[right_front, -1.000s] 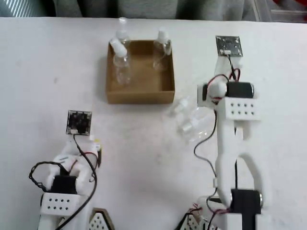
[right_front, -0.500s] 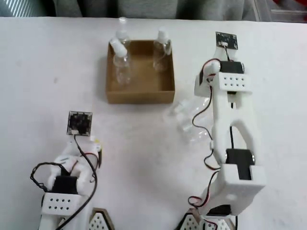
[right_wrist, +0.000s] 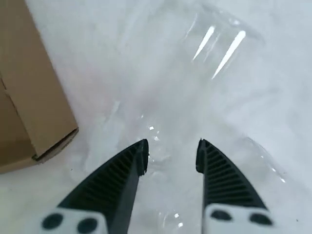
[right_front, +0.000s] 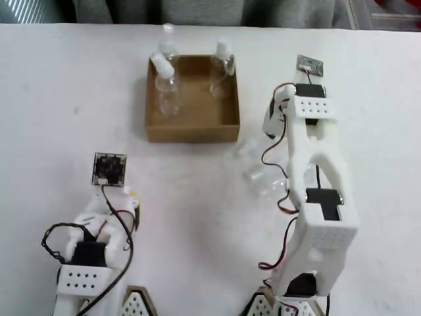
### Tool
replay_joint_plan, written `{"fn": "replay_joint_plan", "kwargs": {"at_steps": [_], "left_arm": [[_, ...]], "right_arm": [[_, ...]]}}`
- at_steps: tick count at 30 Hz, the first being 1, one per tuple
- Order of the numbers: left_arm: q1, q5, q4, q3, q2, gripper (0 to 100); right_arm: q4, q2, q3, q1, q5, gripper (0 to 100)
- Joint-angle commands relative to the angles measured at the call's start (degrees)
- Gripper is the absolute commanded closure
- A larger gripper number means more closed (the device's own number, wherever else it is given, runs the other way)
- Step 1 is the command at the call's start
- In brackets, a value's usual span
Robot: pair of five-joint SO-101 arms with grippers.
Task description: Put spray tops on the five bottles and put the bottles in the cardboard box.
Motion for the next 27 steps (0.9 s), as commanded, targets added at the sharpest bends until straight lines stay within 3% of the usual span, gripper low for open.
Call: {"fn": "replay_joint_plan", "kwargs": {"at_steps": [1, 4, 19, 27], "left_arm": [[-0.3, -0.5, -1.5, -0.4, -0.8, 98], [-0.3, -0.5, -1.5, -0.4, -0.8, 98], [-0.4, -0.5, -1.5, -0.4, -0.8, 98], [-0.4, -0.5, -1.5, -0.4, -0.8, 98]], "right_arm": [[0.1, 1.6, -1.8, 0.2, -0.4, 78.6], [0.0, 2.9, -1.9, 0.2, -0.4, 73.1], [-2.8, 10.9, -4.8, 0.3, -0.4, 73.2], [-2.8, 12.4, -6.9, 0.6, 0.0, 89.9]]}}
